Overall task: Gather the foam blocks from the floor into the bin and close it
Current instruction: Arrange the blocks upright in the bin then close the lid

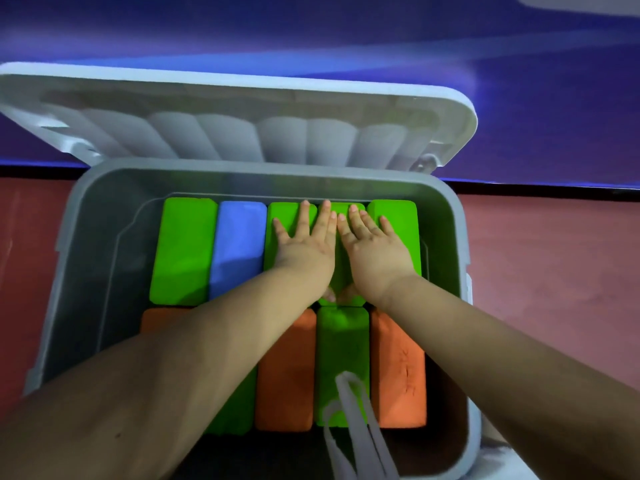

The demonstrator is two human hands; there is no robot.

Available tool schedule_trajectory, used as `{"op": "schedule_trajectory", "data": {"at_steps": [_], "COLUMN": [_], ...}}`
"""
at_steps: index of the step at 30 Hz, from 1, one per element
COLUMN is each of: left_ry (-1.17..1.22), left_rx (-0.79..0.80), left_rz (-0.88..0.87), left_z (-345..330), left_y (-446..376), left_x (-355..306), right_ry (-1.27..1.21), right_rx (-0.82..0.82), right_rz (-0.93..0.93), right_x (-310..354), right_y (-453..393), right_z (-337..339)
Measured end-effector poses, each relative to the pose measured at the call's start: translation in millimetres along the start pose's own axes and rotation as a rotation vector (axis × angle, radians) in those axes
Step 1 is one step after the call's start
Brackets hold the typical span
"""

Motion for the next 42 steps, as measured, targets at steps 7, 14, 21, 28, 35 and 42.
{"op": "schedule_trajectory", "data": {"at_steps": [7, 14, 21, 28, 35, 42], "left_ry": [0.017, 0.051, 0.022, 0.149, 0.209, 0.263], "left_rx": [-0.071, -0.286, -1.063, -0.916, -0.865, -0.748], "left_rz": [-0.083, -0.182, -0.285, -0.041, -0.032, -0.070], "left_z": [-1.4, -5.2, 95.4, 138.1, 130.8, 141.1], "left_y": [6.9, 41.5, 88.4, 76.2, 71.1, 71.0], "left_x": [6.3, 32.0, 77.9, 105.6, 105.4, 114.8], "right_ry": [0.001, 0.021, -0.193, -0.170, -0.161, -0.182], "right_rx": [-0.006, 0.036, -0.804, -0.854, -0.917, -0.678], "right_rz": [-0.069, -0.153, -0.269, -0.322, -0.425, -0.363], "right_x": [0.3, 11.6, 13.6, 9.0, 18.4, 14.6], "right_y": [8.8, 21.7, 40.6, 7.8, 1.2, -0.4], "right_z": [1.2, 13.8, 124.5, 157.1, 142.1, 155.3]}}
Point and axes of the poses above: each hand's wrist, its own y-axis away from the middle knuckle, its own z-axis out of the back of the hand, x = y × z, the point moved 5 cm from there along -y, towards the middle knuckle, and after that the axes turned 12 degrees about y, right-handed, at the moved point
